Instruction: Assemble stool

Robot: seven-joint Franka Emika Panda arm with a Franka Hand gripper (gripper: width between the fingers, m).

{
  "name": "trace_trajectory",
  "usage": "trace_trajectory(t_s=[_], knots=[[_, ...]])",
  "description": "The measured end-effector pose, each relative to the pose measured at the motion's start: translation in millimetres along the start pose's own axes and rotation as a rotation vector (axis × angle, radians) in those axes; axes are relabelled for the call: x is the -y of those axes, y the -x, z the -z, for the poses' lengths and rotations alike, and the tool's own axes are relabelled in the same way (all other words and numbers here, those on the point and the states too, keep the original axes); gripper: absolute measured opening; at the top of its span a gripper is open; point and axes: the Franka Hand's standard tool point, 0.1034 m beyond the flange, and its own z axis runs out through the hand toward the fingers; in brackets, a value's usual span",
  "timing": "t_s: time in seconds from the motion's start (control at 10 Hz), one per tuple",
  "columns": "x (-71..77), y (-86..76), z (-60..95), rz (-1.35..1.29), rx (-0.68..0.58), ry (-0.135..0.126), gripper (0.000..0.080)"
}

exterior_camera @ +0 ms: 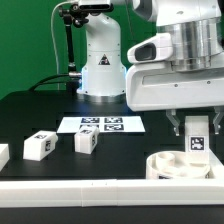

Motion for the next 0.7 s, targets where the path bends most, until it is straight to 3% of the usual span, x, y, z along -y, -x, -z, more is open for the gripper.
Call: trace_trajectory(t_s=[0.5, 0.7], knots=[[-0.7, 0.7, -1.1, -0.414, 0.024, -0.03, 0.0341], [-0.2, -0.1, -1.6, -0.561, 0.035, -0.056, 0.0341]])
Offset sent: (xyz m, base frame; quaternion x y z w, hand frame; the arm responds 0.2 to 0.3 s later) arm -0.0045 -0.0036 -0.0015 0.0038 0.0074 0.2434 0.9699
